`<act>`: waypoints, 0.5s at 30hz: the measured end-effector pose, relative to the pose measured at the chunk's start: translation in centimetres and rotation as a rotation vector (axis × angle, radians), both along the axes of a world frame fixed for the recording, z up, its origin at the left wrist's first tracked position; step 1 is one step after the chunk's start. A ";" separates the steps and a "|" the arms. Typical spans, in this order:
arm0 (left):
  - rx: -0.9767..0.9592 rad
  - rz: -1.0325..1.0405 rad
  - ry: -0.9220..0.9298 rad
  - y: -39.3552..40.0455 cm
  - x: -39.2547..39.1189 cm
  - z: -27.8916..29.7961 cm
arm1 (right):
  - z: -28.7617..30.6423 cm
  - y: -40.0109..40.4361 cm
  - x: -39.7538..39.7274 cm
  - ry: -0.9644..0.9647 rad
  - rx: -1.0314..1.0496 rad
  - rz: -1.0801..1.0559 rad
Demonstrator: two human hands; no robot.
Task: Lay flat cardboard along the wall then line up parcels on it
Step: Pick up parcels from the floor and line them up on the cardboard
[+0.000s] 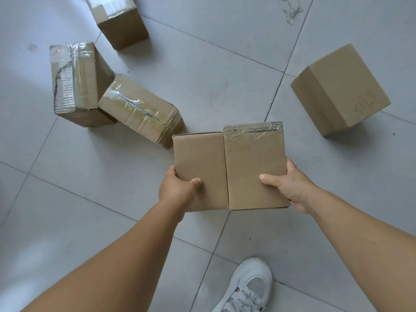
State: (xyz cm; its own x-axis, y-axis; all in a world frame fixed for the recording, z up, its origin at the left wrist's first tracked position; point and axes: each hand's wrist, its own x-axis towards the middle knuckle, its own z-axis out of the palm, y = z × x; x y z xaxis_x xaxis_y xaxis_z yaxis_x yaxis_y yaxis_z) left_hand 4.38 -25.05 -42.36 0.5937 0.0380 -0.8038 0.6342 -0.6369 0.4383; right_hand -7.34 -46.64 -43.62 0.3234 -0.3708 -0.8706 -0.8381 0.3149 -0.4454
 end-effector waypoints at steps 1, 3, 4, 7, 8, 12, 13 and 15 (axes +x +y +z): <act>-0.003 -0.006 -0.010 0.1 0.1 0.7 | 0.8 0.2 -0.1 -0.003 -0.003 -0.016; -0.016 -0.010 -0.032 0.2 0.5 2.6 | 2.9 0.4 -0.1 -0.012 -0.007 -0.046; -0.027 -0.008 -0.039 0.2 0.7 3.7 | 4.2 0.4 0.0 -0.019 -0.013 -0.055; -0.074 0.002 -0.058 0.3 1.7 7.5 | 8.6 0.4 0.6 -0.047 -0.036 -0.085; -0.091 0.008 -0.069 0.4 2.1 9.0 | 10.2 0.5 1.0 -0.061 -0.047 -0.093; -0.151 0.038 -0.111 1.5 4.3 15.6 | 16.8 1.4 3.0 -0.117 -0.092 -0.110; -0.166 0.044 -0.125 2.0 5.0 17.4 | 18.6 1.9 3.6 -0.136 -0.094 -0.112; -0.182 0.055 -0.156 3.4 6.6 21.1 | 22.0 3.3 5.0 -0.170 -0.093 -0.118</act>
State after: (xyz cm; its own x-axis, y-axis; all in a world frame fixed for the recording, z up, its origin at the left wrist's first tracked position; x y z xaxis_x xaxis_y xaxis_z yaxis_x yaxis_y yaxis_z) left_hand 10.94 -21.66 -21.30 0.7122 -0.0631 -0.6991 0.5815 -0.5048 0.6380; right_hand -2.31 -43.33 -21.63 0.4124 -0.4912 -0.7672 -0.7080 0.3571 -0.6093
